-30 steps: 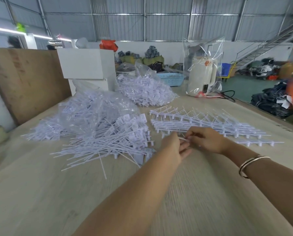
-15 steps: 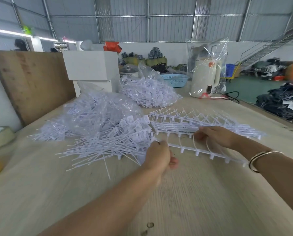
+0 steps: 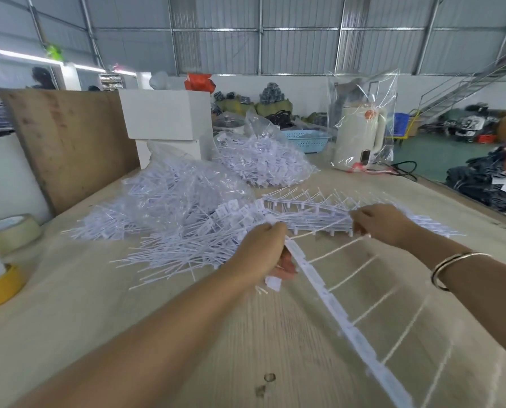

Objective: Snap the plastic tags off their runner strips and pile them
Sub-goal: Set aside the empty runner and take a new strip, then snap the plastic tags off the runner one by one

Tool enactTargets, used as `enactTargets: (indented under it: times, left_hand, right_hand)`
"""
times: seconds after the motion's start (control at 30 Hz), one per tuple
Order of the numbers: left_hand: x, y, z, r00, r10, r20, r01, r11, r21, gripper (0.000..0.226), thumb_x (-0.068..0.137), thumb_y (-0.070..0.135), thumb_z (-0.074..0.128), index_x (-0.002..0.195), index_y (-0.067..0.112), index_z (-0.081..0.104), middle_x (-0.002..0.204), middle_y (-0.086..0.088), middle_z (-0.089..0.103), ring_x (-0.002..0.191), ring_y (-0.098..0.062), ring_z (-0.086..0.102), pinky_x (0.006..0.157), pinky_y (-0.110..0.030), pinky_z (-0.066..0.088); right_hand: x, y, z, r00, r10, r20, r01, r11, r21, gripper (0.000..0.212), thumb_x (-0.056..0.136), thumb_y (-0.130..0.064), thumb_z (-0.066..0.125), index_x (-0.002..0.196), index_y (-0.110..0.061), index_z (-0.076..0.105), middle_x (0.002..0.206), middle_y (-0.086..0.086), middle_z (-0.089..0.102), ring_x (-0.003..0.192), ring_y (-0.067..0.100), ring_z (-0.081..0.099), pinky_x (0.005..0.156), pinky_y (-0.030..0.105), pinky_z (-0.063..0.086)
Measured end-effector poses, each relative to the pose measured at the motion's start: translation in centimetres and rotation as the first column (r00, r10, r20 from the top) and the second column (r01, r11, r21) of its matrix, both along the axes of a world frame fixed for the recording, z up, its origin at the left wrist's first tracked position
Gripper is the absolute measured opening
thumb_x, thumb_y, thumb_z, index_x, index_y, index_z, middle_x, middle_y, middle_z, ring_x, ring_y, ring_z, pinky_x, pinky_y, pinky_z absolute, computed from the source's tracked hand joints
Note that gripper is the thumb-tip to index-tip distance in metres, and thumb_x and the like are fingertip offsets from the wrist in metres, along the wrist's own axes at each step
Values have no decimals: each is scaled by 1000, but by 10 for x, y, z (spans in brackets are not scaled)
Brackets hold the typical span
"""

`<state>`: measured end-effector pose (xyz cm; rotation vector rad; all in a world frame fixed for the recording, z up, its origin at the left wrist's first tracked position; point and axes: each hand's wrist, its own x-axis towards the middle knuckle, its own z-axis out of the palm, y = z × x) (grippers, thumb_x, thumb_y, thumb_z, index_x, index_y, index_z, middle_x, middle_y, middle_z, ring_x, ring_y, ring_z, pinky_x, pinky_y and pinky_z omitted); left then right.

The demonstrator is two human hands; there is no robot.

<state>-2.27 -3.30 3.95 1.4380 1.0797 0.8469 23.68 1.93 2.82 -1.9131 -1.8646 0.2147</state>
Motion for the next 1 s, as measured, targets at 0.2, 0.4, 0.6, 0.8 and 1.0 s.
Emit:
enactTargets:
  times: [0.2,0.4,0.6,0.8,1.0]
  left_hand:
    - [-15,24,18,858,-267,-438,271,961,-54,24,98,15,38,78,8,50,54,-1,54,42,-9,53,43,-16,46]
    - [-13,19,19,676,-328,-660,422,906,-18,16,93,14,47,79,18,52,82,-12,58,57,-12,56,46,-15,46]
    - [-38,13,23,750,-337,-570,401,916,-14,13,94,28,55,104,19,55,102,-1,61,76,-15,66,65,-18,54]
    - [-49,15,16,730,-313,-607,453,887,88,24,93,33,57,99,10,58,76,6,65,71,-6,59,77,-24,45]
    - [-54,9,-14,857,-335,-392,400,912,95,7,93,19,57,92,13,55,75,0,62,65,-7,57,65,-21,46]
  right_hand:
    - [-18,-14,22,929,6,-369,55,986,155,30,97,-24,46,76,-15,65,74,3,62,66,17,53,63,27,41]
    - [-97,-38,4,845,384,-372,-447,889,-100,29,95,-41,47,80,-23,64,73,-10,65,67,3,57,66,13,42]
    - [-113,-48,-11,672,394,-627,-476,878,42,39,91,-38,57,56,-19,58,55,1,58,54,11,49,61,23,41]
    - [-117,-57,-17,602,341,-722,-488,873,5,29,78,-37,54,60,-16,59,61,6,58,56,14,50,60,25,37]
    - [-120,-65,-21,665,451,-596,-552,834,15,28,90,-26,60,63,-27,61,62,-10,58,61,7,50,59,13,37]
